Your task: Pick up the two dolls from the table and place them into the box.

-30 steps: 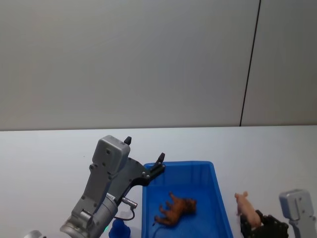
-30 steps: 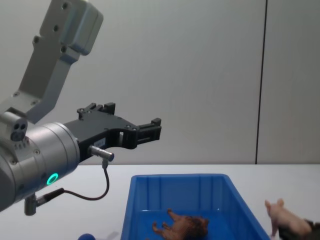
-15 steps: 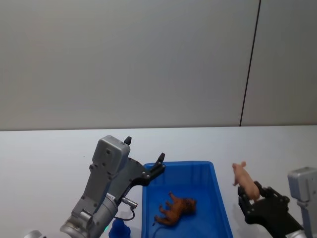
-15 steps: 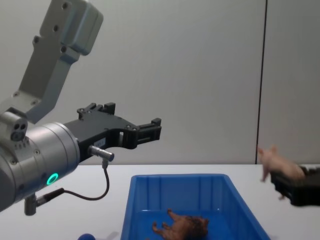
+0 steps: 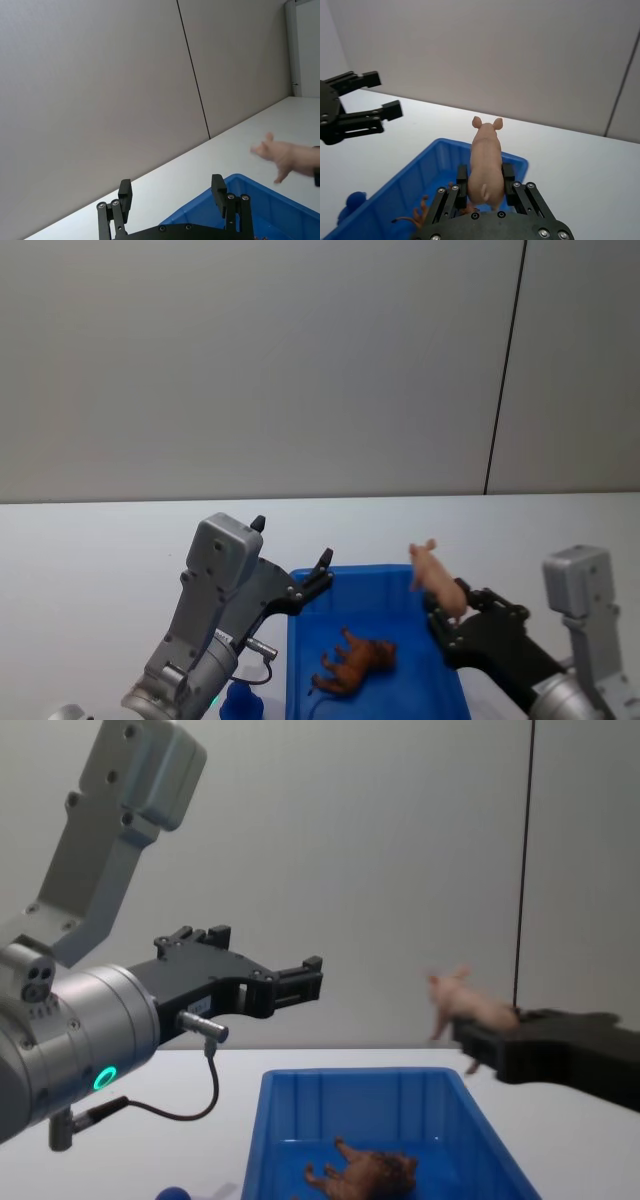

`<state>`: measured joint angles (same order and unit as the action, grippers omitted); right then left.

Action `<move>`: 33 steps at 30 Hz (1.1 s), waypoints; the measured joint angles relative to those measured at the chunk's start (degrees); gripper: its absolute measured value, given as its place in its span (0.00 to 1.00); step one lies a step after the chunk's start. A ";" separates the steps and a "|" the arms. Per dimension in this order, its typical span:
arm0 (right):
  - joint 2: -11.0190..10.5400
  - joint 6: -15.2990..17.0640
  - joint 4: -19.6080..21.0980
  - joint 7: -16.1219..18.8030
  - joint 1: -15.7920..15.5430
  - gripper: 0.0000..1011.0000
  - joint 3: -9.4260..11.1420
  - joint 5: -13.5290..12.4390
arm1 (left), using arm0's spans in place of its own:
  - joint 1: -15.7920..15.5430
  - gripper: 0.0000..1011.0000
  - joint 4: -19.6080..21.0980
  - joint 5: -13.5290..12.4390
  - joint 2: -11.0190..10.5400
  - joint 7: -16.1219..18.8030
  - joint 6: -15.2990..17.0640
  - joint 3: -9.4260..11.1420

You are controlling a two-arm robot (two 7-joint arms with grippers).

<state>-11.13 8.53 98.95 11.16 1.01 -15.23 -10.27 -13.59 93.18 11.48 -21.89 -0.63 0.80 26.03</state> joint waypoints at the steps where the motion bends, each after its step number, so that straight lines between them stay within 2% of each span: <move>1: 0.45 0.22 -0.61 0.98 0.56 0.42 -0.25 -0.01 | 0.00 0.99 0.00 0.00 0.00 0.00 0.00 0.00; 2: 0.72 0.31 -1.03 1.33 0.93 0.42 -0.41 -0.01 | 0.00 0.99 0.00 0.00 0.00 0.00 0.00 0.00; 11: 2.59 1.31 -4.35 3.71 3.34 0.72 -1.30 0.00 | 0.00 0.99 0.00 0.00 0.00 0.00 0.00 0.00; 16: 3.02 1.57 -5.28 3.09 3.84 0.89 -1.38 -0.11 | 0.00 0.99 0.00 0.00 0.00 0.00 0.00 0.00; 17: 3.02 1.57 -5.28 3.09 3.84 0.89 -1.38 -0.11 | 0.00 0.99 0.00 0.00 0.00 0.00 0.00 0.00; 21: 3.05 1.57 -5.40 1.21 3.70 0.99 -1.22 -0.42 | 0.00 0.99 0.00 0.00 0.00 0.00 0.00 0.00; 33: 1.74 0.63 -3.27 -5.30 0.81 0.99 0.09 -2.19 | 0.00 0.99 0.00 0.00 0.00 0.00 0.00 0.00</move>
<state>-9.39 9.16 95.68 5.86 1.82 -15.14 -12.46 -13.59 93.17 11.48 -21.89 -0.63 0.80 26.02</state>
